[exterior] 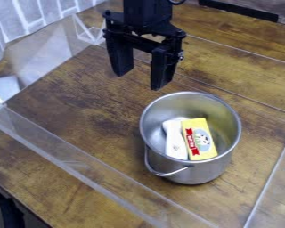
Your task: Move the yellow butter to the left side of the table
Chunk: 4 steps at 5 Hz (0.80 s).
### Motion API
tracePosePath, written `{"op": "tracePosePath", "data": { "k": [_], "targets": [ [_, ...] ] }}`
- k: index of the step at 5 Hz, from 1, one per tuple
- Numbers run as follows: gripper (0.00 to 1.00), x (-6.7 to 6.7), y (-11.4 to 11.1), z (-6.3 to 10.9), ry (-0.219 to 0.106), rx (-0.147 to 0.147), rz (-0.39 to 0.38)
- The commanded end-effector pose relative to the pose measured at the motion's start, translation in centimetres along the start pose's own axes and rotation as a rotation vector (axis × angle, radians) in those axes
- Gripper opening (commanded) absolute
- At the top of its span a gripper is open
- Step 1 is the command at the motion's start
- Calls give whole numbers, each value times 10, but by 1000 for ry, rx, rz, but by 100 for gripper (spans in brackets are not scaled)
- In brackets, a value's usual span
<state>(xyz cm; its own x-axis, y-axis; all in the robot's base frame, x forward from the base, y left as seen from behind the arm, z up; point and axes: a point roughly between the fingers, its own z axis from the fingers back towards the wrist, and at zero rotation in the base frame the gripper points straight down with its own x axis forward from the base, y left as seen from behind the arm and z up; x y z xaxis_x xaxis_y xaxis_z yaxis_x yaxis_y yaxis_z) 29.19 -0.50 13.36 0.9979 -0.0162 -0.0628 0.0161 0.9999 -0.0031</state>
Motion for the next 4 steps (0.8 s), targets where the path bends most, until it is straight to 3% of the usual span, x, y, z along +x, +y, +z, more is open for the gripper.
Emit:
{"op": "tracePosePath", "data": {
  "k": [1,3,4],
  "targets": [
    [100,-4,-3,-11,29,-5,46],
    [100,-5,-4,-15,70,-18,203],
    [100,-10,-16,-26,84,-24,271]
  ]
}}
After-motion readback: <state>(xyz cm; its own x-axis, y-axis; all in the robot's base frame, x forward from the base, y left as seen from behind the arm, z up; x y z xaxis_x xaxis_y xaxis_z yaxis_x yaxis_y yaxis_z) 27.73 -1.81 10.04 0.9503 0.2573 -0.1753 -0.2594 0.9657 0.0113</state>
